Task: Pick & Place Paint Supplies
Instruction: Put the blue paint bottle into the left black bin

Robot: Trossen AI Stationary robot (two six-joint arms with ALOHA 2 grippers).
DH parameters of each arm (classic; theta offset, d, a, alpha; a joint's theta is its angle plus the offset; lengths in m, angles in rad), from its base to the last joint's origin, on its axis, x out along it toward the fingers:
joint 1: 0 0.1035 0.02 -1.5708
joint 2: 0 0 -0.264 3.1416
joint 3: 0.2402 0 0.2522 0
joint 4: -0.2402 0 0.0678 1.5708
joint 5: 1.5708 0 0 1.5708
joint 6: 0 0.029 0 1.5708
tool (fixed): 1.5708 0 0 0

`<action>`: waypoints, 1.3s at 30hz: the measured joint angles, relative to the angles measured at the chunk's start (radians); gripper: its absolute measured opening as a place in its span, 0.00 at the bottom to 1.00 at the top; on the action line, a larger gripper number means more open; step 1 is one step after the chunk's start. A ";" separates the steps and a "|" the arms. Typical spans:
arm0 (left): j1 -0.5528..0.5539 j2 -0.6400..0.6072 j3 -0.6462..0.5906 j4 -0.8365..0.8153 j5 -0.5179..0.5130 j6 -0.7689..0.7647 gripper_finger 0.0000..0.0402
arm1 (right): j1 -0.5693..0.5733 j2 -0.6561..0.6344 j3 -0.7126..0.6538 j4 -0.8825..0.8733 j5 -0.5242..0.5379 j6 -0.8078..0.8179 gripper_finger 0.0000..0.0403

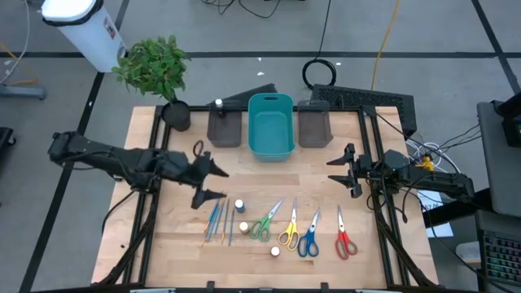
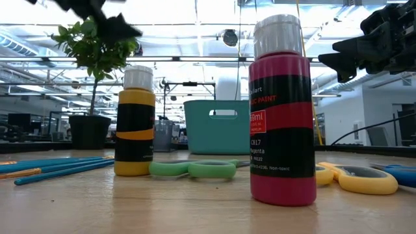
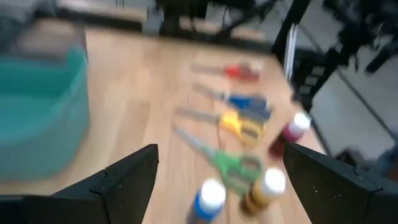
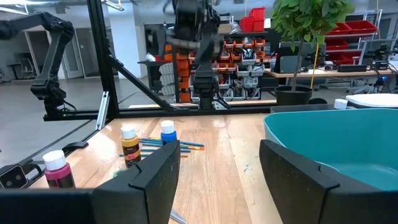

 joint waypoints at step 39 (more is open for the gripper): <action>-0.060 0.385 -0.139 0.393 -0.087 0.240 0.87 | 0.000 0.000 0.000 0.000 0.000 0.000 0.53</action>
